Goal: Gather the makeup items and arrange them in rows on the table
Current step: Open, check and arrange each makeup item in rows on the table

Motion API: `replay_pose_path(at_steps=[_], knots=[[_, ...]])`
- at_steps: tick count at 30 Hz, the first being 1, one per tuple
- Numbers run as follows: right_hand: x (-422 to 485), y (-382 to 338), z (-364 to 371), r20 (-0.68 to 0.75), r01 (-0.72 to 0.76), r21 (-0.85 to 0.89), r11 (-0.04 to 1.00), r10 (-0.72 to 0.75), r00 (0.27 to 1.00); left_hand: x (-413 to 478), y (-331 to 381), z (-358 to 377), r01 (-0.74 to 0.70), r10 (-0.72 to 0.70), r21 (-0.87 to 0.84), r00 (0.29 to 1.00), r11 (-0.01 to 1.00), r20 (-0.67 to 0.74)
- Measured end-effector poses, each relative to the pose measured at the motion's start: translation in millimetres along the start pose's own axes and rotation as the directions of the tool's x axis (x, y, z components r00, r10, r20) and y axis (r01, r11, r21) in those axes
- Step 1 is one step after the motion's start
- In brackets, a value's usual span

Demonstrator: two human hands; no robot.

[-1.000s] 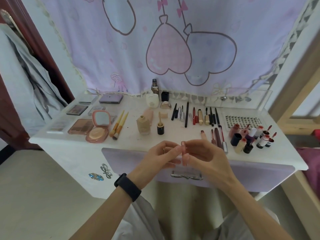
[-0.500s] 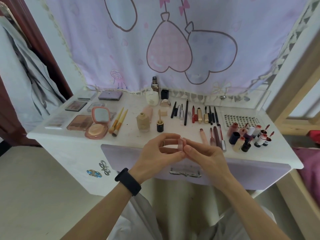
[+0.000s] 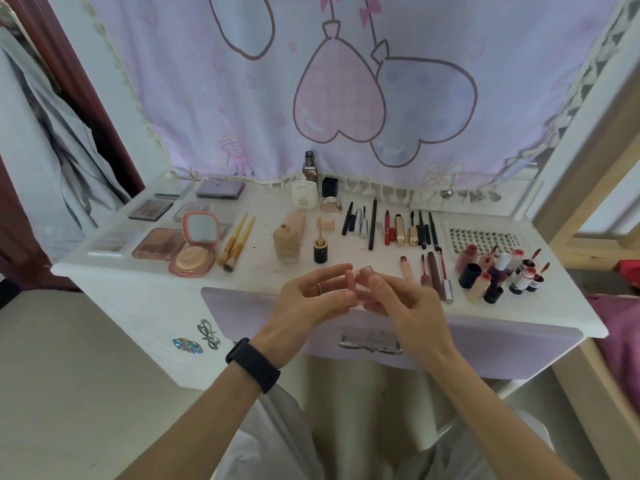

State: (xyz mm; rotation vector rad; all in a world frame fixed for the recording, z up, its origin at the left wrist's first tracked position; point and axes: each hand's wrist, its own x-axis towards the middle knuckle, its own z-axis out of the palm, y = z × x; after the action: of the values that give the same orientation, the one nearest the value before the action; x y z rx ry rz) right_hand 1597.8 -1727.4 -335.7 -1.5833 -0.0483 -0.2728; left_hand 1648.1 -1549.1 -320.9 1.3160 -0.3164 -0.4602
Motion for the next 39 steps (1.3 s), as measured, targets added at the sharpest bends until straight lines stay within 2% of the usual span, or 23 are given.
replay_pose_path(at_steps=[5, 10, 16, 19, 23, 24, 26, 28, 30, 34, 39], knots=[[1, 3, 7, 0.044, 0.02, -0.122, 0.992, -0.015, 0.999, -2, 3, -12, 0.103, -0.097, -0.192, 0.995, 0.976, 0.04], [9, 1, 25, -0.039, -0.111, 0.084, 0.99, 0.115, 0.993, -13, 10, -41, 0.176, -0.168, -0.302, 0.984, 0.937, 0.053], [14, 7, 51, -0.036, -0.284, 0.209, 0.936, 0.297, 0.954, -27, 24, -64, 0.149, -0.153, -0.116, 0.988, 0.982, -0.027], [14, 8, 59, -0.021, -0.306, 0.249, 0.919, 0.321, 0.947, -34, 25, -68, 0.149, -0.153, -0.078, 0.987, 0.986, -0.051], [14, 9, 68, -0.032, -0.315, 0.196, 0.929, 0.327, 0.945, -37, 27, -68, 0.176, -0.182, -0.062, 0.977, 0.982, -0.112], [14, 9, 70, -0.031, -0.31, 0.174, 0.935, 0.32, 0.947, -37, 28, -67, 0.182, -0.184, -0.027, 0.975, 0.983, -0.122], [14, 9, 74, -0.02, -0.292, 0.133, 0.947, 0.297, 0.955, -37, 29, -66, 0.186, -0.155, 0.221, 0.976, 0.957, -0.152], [14, 8, 78, -0.008, -0.269, 0.079, 0.96, 0.27, 0.963, -36, 28, -67, 0.183, -0.108, 0.524, 0.979, 0.832, -0.171], [15, 9, 82, 0.002, -0.244, 0.004, 0.97, 0.244, 0.97, -34, 25, -70, 0.159, -0.026, 0.693, 0.98, 0.703, -0.198], [17, 10, 93, 0.029, -0.206, -0.116, 0.972, 0.21, 0.977, -37, 21, -78, 0.088, 0.116, 0.833, 0.977, 0.546, -0.18], [22, 11, 109, 0.07, -0.195, -0.124, 0.973, 0.204, 0.976, -44, 20, -94, 0.08, 0.196, 0.884, 0.962, 0.46, -0.189]])
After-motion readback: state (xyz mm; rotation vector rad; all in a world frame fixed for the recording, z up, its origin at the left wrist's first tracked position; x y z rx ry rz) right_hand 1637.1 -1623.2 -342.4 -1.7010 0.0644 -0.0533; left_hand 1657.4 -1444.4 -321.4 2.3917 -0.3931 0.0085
